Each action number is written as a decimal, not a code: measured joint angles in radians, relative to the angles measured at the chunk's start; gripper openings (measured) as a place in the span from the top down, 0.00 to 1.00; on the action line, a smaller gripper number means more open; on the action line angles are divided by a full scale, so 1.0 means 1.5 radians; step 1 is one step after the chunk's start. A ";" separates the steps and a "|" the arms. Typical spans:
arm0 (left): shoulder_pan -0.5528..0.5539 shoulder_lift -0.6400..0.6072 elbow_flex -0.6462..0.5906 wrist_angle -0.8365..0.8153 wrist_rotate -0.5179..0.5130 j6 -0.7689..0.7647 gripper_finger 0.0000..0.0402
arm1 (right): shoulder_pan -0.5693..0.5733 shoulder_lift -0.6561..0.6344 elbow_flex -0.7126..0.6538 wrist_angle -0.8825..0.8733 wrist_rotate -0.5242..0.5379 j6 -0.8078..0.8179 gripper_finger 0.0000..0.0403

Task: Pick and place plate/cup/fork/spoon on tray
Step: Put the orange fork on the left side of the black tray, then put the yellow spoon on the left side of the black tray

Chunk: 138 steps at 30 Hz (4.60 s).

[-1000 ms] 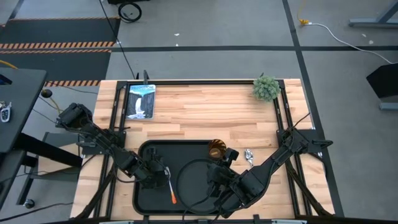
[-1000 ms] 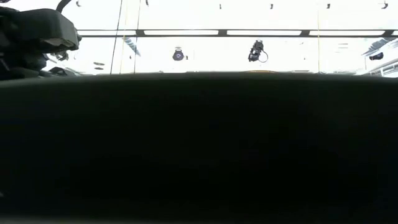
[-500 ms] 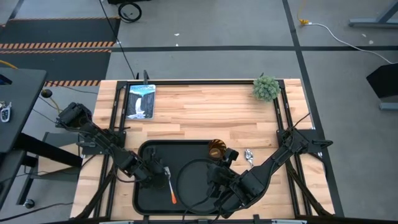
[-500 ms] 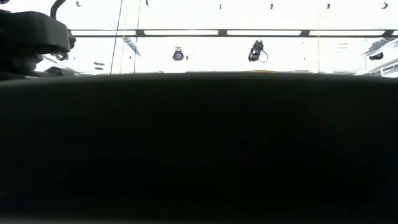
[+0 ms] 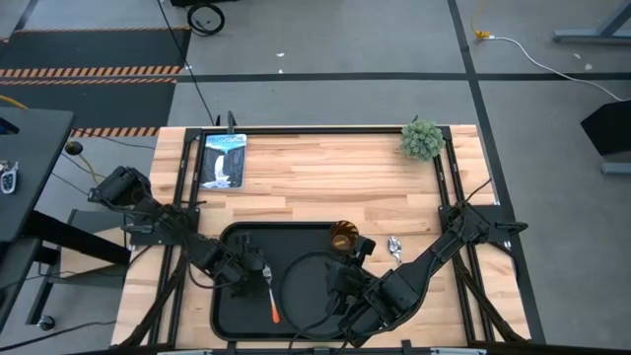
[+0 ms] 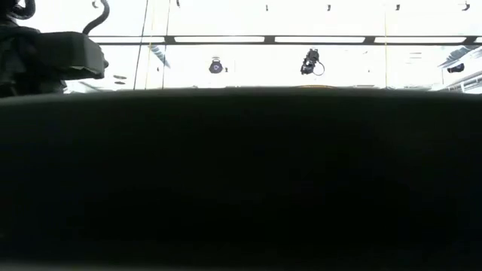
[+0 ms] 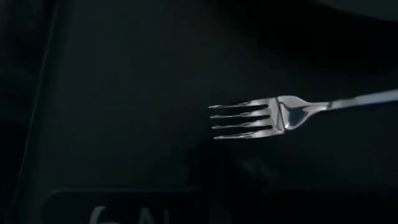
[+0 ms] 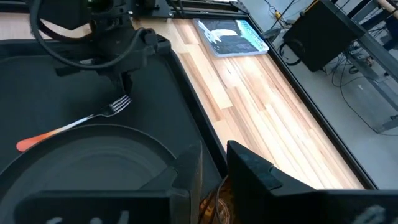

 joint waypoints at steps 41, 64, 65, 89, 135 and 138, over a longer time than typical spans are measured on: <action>0.009 -0.020 0.003 0.009 0.060 -0.015 0.90 | 0.105 -0.003 -0.270 -0.121 -0.307 0.501 0.87; 0.002 -0.111 0.051 -0.056 -0.002 -0.001 0.88 | 0.073 -0.285 -0.784 0.189 -0.493 0.660 0.77; 0.002 -0.111 0.051 -0.055 -0.003 -0.002 0.87 | 0.069 -0.285 -0.791 0.207 -0.497 0.653 0.74; 0.008 -0.111 0.051 -0.055 -0.003 -0.004 0.81 | 0.037 -0.284 -0.835 0.282 -0.540 0.610 0.61; 0.006 -0.111 0.050 -0.051 0.002 -0.040 0.80 | 0.067 -0.356 -0.828 0.239 -0.322 0.630 0.89; 0.006 -0.111 0.050 -0.038 0.003 -0.041 0.78 | 0.076 -0.361 -0.775 0.244 -0.225 0.601 0.89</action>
